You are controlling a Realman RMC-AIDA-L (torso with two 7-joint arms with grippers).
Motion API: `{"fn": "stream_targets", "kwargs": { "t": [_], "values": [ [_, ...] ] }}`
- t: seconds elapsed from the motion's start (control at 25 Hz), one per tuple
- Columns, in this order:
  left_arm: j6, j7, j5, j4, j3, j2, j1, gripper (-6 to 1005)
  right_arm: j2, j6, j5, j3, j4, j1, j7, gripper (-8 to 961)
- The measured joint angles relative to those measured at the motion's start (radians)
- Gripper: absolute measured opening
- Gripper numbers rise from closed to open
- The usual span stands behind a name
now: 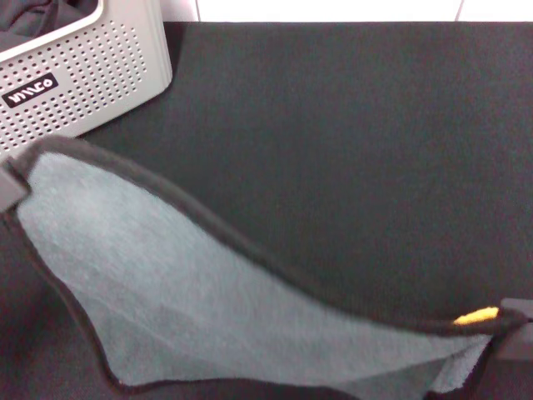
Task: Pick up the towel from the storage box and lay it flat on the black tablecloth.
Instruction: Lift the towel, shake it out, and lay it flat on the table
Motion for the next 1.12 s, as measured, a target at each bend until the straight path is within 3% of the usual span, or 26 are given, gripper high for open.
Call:
{"fn": "stream_targets", "kwargs": {
  "t": [0.32, 0.48, 0.6, 0.72, 0.8, 0.96, 1.0, 1.08, 1.12],
  "values": [
    [0.001, -0.059, -0.049, 0.103, 0.060, 0.008, 0.056, 13, -0.015, 0.002, 0.060, -0.049, 0.018, 0.005, 0.014, 12],
    [-0.001, -0.054, -0.032, 0.102, 0.066, 0.008, 0.053, 13, -0.019, 0.002, 0.078, -0.052, 0.104, 0.024, 0.010, 17],
    [-0.004, -0.034, 0.023, -0.050, 0.021, 0.005, -0.047, 13, -0.008, -0.001, 0.055, -0.022, 0.276, 0.076, -0.007, 21],
    [-0.006, 0.020, 0.103, -0.255, -0.032, 0.012, -0.186, 13, -0.010, -0.002, 0.035, -0.006, 0.425, 0.147, -0.040, 25],
    [-0.026, 0.113, 0.178, -0.421, -0.068, 0.019, -0.318, 13, -0.018, -0.005, 0.025, -0.003, 0.548, 0.210, -0.083, 28],
    [-0.076, 0.162, 0.211, -0.484, -0.072, 0.018, -0.395, 13, -0.032, -0.011, -0.023, 0.021, 0.770, 0.335, -0.163, 33],
    [-0.158, 0.197, 0.237, -0.499, -0.070, 0.001, -0.445, 13, -0.034, -0.013, -0.043, 0.038, 0.832, 0.374, -0.183, 34],
    [-0.203, 0.215, 0.246, -0.501, -0.072, -0.011, -0.460, 13, -0.034, -0.018, -0.103, 0.097, 0.966, 0.458, -0.232, 37],
    [-0.229, 0.227, 0.250, -0.502, -0.073, -0.017, -0.468, 13, -0.034, -0.018, -0.103, 0.097, 0.966, 0.458, -0.232, 38]
  ]
}}
